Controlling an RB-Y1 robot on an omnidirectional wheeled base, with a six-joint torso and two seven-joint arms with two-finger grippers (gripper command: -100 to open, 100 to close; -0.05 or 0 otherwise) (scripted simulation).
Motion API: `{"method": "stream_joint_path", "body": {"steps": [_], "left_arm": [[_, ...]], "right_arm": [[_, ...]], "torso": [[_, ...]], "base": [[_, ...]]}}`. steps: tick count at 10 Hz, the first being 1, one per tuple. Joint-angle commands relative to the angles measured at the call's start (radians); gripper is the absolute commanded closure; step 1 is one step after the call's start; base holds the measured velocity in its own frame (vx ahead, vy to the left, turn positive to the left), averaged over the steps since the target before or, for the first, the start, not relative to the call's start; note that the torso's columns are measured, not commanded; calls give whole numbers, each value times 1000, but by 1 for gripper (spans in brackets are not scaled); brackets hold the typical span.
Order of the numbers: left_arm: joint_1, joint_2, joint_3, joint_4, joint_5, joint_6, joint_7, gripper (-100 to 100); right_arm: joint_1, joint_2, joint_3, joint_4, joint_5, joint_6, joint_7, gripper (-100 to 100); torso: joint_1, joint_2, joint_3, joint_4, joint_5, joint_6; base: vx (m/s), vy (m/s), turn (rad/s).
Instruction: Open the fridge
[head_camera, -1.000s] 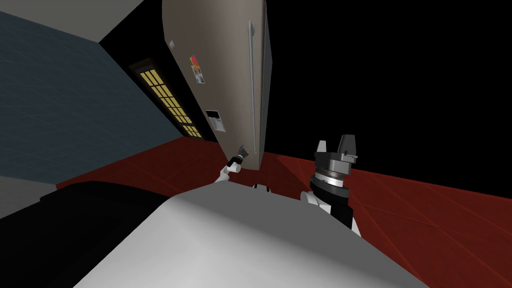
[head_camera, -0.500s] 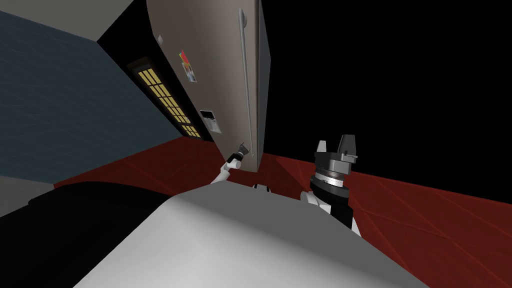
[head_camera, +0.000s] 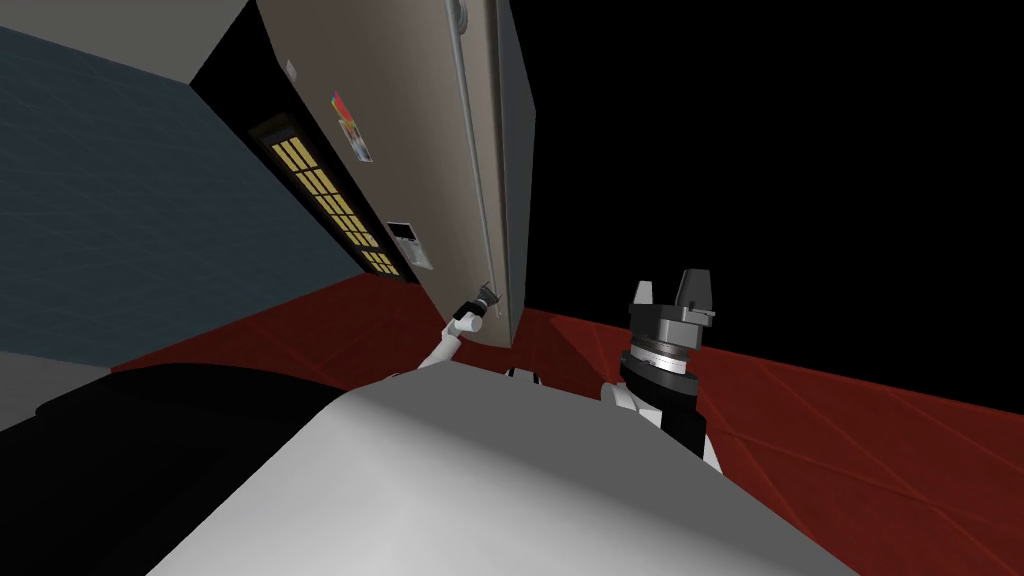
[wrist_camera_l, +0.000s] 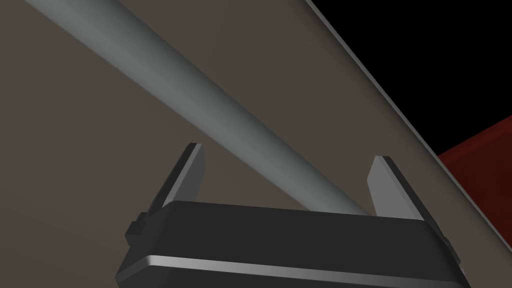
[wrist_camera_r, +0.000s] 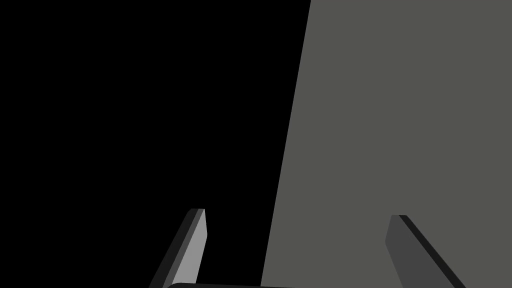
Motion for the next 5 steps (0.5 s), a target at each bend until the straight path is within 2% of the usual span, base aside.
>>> {"method": "stream_joint_path", "body": {"steps": [1,2,3,5], "left_arm": [[0,0,0,0,0,0,0,100],[7,10,-23,-18,8,1,3,100],[14,21,-47,-36,15,2,4,100],[29,42,-94,-72,29,4,7,100]], "right_arm": [[0,0,0,0,0,0,0,0],[0,0,0,0,0,0,0,0],[0,0,0,0,0,0,0,0],[-1,-1,0,0,0,0,0,0]], "torso": [[1,2,1,1,0,0],[-1,0,1,0,0,0],[-2,1,2,0,-5,2],[0,6,4,2,-5,-2]], "base": [[8,-4,4],[-55,103,-85],[-167,263,-162],[-288,328,-170]]}}
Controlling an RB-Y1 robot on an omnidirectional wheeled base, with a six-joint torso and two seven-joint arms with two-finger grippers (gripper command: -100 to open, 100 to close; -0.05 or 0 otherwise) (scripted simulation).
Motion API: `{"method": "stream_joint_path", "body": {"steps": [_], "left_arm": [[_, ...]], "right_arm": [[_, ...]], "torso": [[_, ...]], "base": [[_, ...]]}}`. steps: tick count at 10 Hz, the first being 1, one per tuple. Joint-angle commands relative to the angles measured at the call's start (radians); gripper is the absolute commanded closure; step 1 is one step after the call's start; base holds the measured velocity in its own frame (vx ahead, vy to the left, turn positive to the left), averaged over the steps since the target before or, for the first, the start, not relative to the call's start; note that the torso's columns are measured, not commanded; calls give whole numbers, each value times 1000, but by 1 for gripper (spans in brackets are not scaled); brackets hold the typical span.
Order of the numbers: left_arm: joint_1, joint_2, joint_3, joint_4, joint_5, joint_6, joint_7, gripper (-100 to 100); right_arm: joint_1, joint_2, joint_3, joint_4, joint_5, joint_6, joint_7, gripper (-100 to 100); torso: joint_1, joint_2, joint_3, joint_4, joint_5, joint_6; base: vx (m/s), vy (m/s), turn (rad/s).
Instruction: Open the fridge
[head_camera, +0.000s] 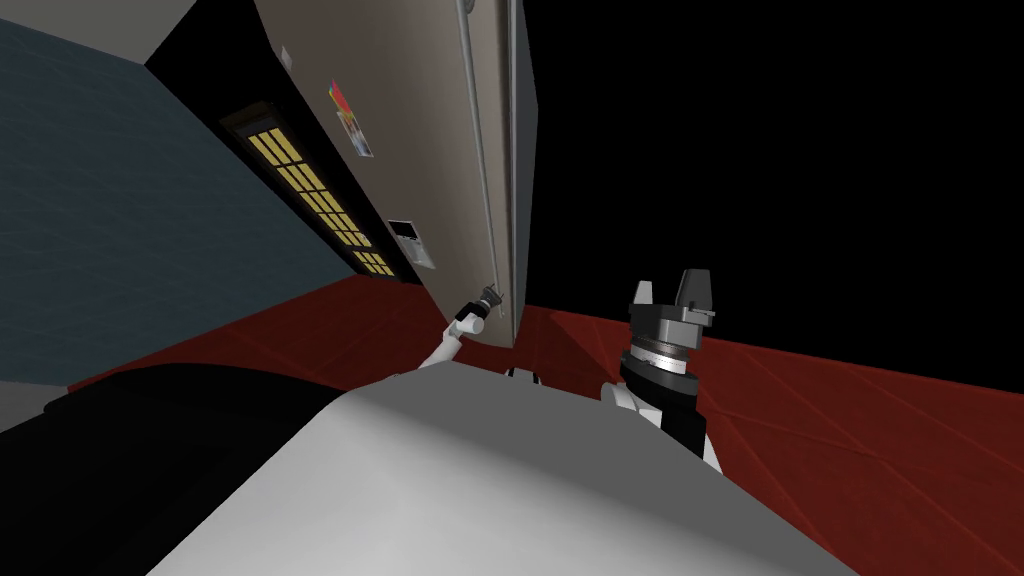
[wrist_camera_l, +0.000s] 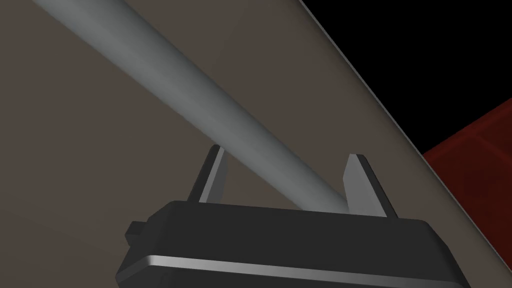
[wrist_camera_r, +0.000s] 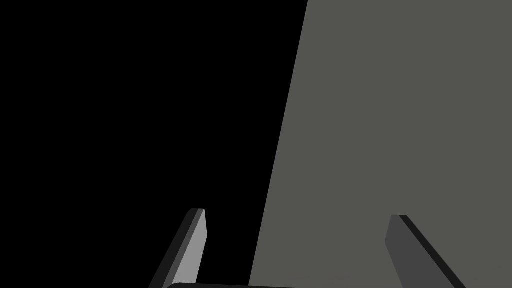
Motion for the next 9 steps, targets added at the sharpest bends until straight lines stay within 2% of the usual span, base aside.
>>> {"method": "stream_joint_path", "body": {"steps": [1,6,7,8,9], "left_arm": [[22,41,-64,-46,15,6,-6,100],[58,95,-183,-136,50,12,2,100],[52,87,-168,-119,50,13,8,100],[65,101,-200,-141,56,15,7,100],[73,115,-225,-161,61,11,5,100]], "right_arm": [[0,0,0,0,0,0,0,0],[0,0,0,0,0,0,0,0],[0,0,0,0,0,0,0,0],[0,0,0,0,0,0,0,0],[1,0,0,0,0,0,0,0]], "torso": [[1,-1,-1,1,0,-2],[-3,-7,-3,0,1,0],[-5,-6,-2,1,2,1],[-13,-14,-7,0,0,1],[-8,-17,-10,-1,0,3]], "base": [[-308,341,-150],[-275,311,-130],[-139,147,-45],[-66,174,-44],[-110,267,-157]]}}
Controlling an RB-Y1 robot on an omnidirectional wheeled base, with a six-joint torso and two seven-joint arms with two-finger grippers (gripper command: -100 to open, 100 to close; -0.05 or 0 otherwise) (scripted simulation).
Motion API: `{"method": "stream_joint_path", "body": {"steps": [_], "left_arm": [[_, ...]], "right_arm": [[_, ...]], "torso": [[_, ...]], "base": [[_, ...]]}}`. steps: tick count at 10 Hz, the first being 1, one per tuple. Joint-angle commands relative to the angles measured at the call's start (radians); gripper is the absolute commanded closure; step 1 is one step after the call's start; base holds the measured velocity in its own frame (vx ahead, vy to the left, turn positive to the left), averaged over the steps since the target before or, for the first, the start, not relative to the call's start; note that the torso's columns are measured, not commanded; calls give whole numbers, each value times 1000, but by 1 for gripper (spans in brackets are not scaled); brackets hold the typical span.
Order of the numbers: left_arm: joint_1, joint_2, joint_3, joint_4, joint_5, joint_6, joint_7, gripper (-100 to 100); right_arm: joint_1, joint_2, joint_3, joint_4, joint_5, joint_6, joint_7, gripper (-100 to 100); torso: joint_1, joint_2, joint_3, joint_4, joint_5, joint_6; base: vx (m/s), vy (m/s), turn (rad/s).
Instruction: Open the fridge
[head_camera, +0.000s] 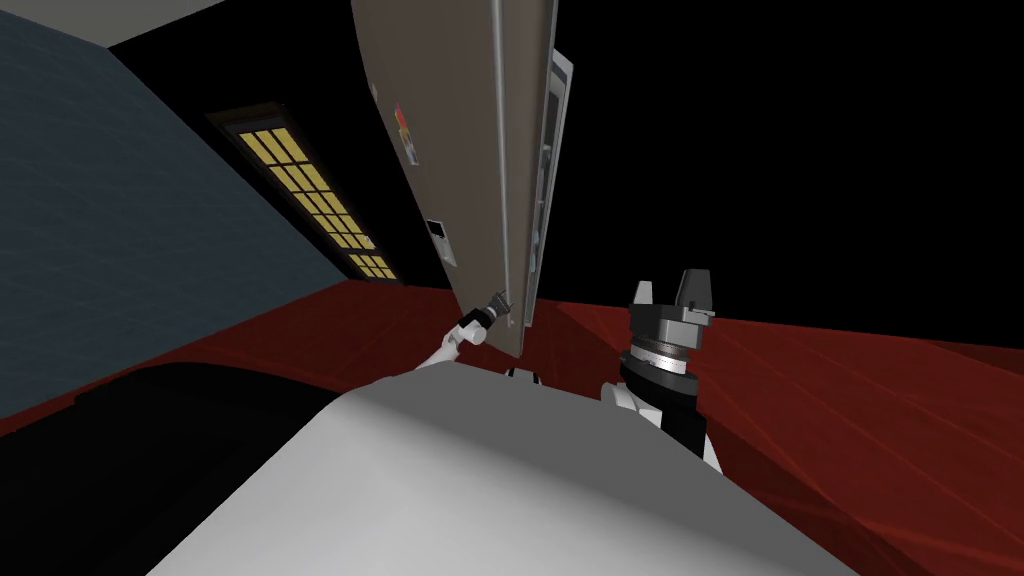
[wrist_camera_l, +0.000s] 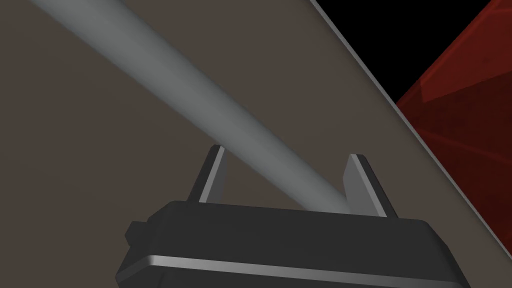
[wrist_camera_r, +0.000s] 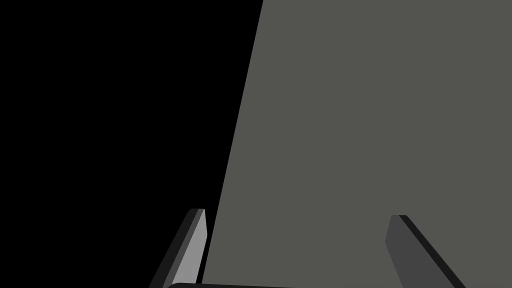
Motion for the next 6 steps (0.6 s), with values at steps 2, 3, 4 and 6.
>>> {"method": "stream_joint_path", "body": {"steps": [2,3,4,6], "left_arm": [[22,33,-59,-63,9,-7,-8,100],[30,47,-84,-84,15,-11,-10,100],[30,47,-84,-84,15,-11,-10,100],[46,75,-135,-125,25,-19,-14,100]], "right_arm": [[0,0,0,0,0,0,0,0],[0,0,0,0,0,0,0,0],[0,0,0,0,0,0,0,0],[0,0,0,0,0,0,0,0]], "torso": [[4,6,4,1,1,-2],[6,7,4,0,1,-3],[8,7,4,1,1,-2],[8,6,4,1,1,-5]], "base": [[-87,217,-99],[-100,253,-116],[-88,225,-69],[-123,256,-103]]}}
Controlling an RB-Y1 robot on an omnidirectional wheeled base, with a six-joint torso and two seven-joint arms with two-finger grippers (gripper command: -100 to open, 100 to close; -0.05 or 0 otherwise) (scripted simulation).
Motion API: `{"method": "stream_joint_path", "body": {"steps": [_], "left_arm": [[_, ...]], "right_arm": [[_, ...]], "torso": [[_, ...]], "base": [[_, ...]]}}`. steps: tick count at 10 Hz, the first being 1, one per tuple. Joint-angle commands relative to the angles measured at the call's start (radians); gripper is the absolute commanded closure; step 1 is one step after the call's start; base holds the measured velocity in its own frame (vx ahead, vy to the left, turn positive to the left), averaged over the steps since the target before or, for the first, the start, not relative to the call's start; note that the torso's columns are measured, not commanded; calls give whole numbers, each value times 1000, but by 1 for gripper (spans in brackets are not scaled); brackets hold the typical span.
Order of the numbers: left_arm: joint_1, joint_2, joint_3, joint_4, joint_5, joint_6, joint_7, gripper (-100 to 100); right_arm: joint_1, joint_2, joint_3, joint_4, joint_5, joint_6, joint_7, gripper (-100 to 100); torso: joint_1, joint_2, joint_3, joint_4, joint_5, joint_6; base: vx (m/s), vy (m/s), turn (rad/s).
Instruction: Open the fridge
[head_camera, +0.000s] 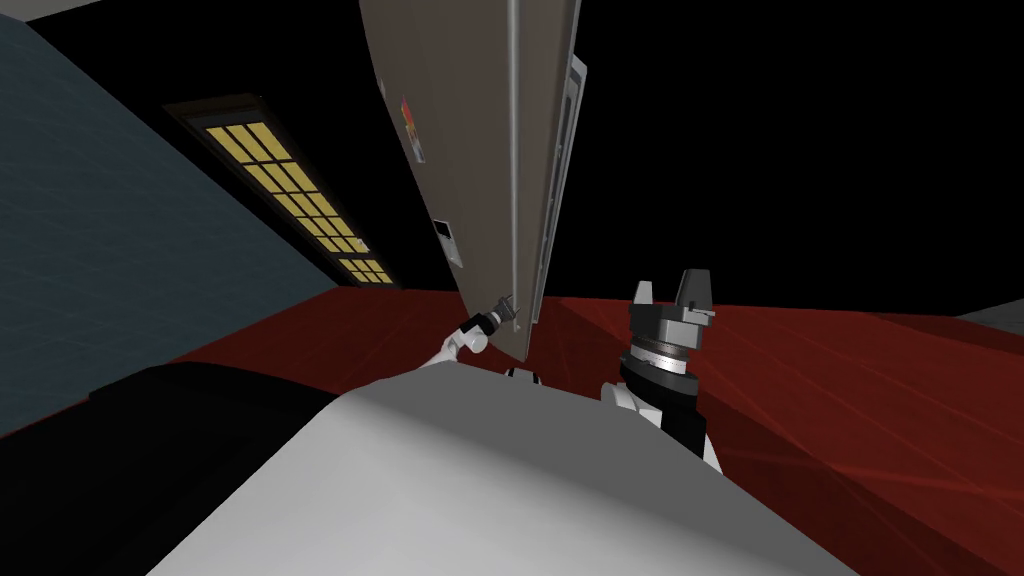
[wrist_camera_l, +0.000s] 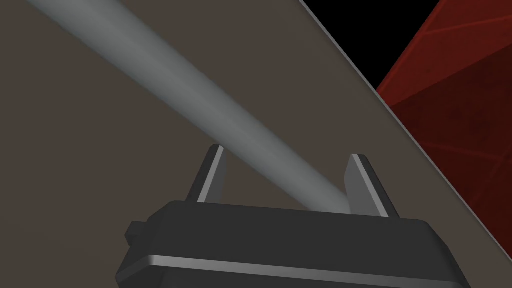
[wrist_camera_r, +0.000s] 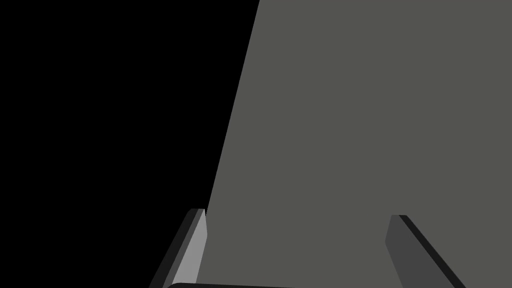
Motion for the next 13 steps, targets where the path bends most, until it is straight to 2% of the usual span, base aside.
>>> {"method": "stream_joint_path", "body": {"steps": [1,3,4,6,7,8,9,10,12,13], "left_arm": [[14,28,-29,-38,4,-7,-8,100],[30,56,-80,-79,15,-15,-12,100],[30,56,-80,-79,15,-15,-12,100],[46,83,-131,-120,25,-23,-16,100],[51,78,-116,-114,23,-18,-12,100],[60,93,-149,-136,26,-22,-18,100],[64,108,-173,-154,28,-29,-23,100],[64,108,-173,-154,28,-29,-23,100],[74,137,-223,-190,31,-43,-34,100],[74,137,-223,-190,31,-43,-34,100]], "right_arm": [[0,0,0,0,0,0,0,0],[0,0,0,0,0,0,0,0],[0,0,0,0,0,0,0,0],[0,0,0,0,0,0,0,0],[0,0,0,0,0,0,0,0],[0,0,0,0,0,0,0,0],[0,0,0,0,0,0,0,0],[0,0,0,0,0,0,0,0],[0,0,0,0,0,0,0,0],[0,0,0,0,0,0,0,0]], "torso": [[2,2,2,-1,1,1],[-3,-1,0,0,0,1],[2,4,2,0,1,2],[-1,0,1,-1,2,1],[-1,1,1,-1,2,3],[-10,-3,-1,-1,0,2],[-8,-2,-1,-2,0,5],[-3,1,1,-2,1,6],[2,-1,0,-1,1,1],[3,0,0,-1,2,1]], "base": [[-108,214,-71],[-113,248,-82],[-134,265,-75],[-101,267,-95],[-54,134,-50],[-31,149,-96],[-34,256,-163],[-37,238,-87],[-44,289,-123],[-73,240,-75]]}}
